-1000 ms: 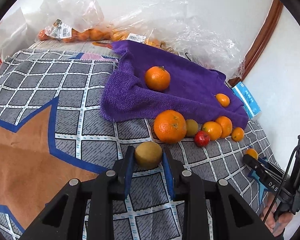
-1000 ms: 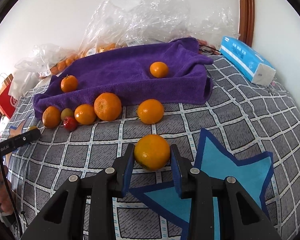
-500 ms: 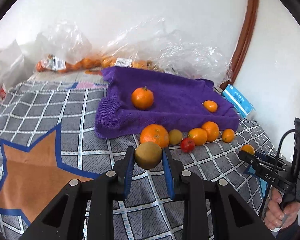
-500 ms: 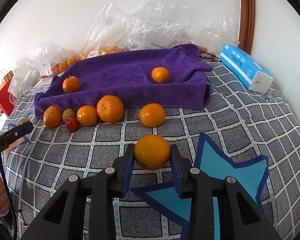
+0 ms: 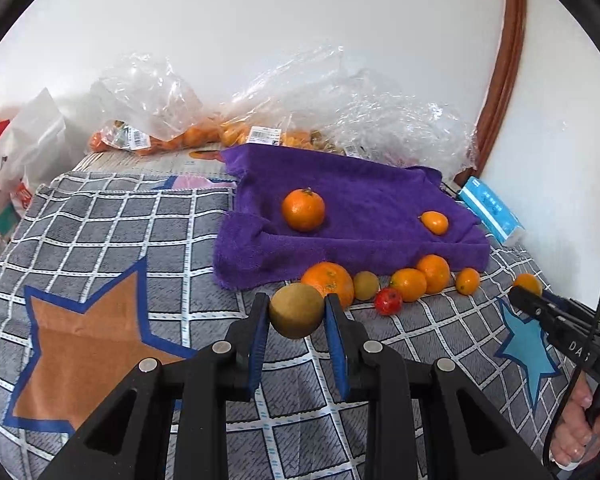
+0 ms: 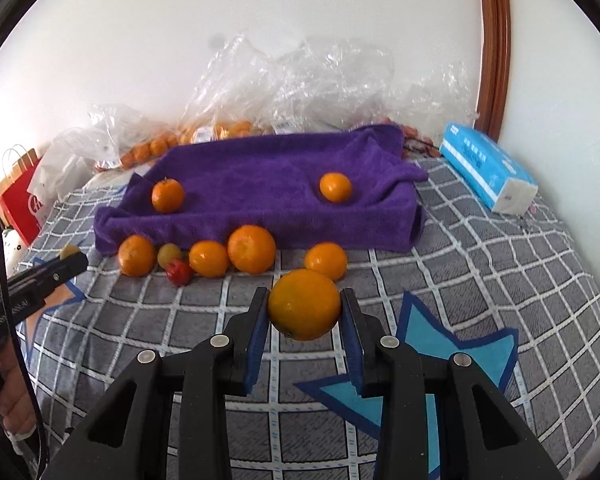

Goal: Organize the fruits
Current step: 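Lift the yellow-green fruit in left tool over the towel while right tool carries the orange there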

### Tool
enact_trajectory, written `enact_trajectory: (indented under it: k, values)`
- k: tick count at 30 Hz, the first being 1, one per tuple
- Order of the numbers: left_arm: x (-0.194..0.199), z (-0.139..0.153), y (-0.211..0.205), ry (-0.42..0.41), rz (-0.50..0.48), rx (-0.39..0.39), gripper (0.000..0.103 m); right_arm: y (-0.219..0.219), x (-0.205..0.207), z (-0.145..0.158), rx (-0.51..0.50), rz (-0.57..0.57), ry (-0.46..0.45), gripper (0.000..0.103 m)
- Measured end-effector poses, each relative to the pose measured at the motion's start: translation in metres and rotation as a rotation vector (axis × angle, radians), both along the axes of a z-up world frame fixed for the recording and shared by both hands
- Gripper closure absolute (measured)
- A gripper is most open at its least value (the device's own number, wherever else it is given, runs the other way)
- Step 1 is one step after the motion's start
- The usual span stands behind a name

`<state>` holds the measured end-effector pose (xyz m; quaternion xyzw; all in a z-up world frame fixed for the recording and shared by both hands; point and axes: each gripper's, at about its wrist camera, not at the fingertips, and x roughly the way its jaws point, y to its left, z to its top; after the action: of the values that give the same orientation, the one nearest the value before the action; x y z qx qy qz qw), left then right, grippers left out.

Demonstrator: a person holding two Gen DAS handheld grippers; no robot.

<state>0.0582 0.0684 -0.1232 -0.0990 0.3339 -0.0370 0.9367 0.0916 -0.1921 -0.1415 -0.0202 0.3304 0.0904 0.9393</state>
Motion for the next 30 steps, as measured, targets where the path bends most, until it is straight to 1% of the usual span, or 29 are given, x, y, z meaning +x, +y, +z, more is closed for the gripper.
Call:
enact_trajectory:
  k: [2, 4, 6, 10, 12, 14, 17, 21, 24, 27, 30]
  values:
    - [0.001, 0.01, 0.003, 0.004, 0.003, -0.014, 0.077, 0.001, 0.002, 0.01, 0.011, 0.007, -0.018, 0.068]
    - [0.004, 0.024, 0.007, -0.012, -0.006, -0.04, 0.077, 0.002, 0.006, 0.021, 0.026, 0.015, -0.039, 0.068]
    - [0.009, 0.037, 0.008, -0.017, 0.008, -0.034, 0.077, 0.004, 0.012, 0.029, 0.03, 0.018, -0.057, 0.068]
    - [0.019, 0.064, 0.006, -0.081, 0.034, -0.001, 0.077, 0.01, 0.029, 0.043, 0.029, 0.028, -0.083, 0.068]
    - [0.03, 0.071, 0.006, -0.094, 0.04, 0.0, 0.077, 0.014, 0.041, 0.047, 0.018, 0.024, -0.097, 0.068]
    - [0.043, 0.075, 0.007, -0.102, 0.05, -0.007, 0.077, 0.015, 0.054, 0.049, 0.028, 0.019, -0.092, 0.068]
    - [0.064, 0.076, 0.009, -0.111, 0.05, -0.025, 0.077, 0.017, 0.076, 0.051, 0.052, 0.014, -0.076, 0.068]
    - [0.091, 0.074, 0.009, -0.119, 0.07, -0.027, 0.077, 0.027, 0.099, 0.057, 0.016, 0.017, -0.116, 0.068]
    - [0.102, 0.065, 0.009, -0.137, 0.083, -0.025, 0.077, 0.034, 0.113, 0.057, 0.006, 0.03, -0.133, 0.068]
    - [0.105, 0.047, 0.011, -0.127, 0.074, -0.026, 0.077, 0.039, 0.127, 0.046, -0.004, 0.036, -0.132, 0.068]
    - [0.108, 0.034, 0.015, -0.101, 0.07, -0.053, 0.077, 0.035, 0.136, 0.031, 0.015, 0.033, -0.115, 0.068]
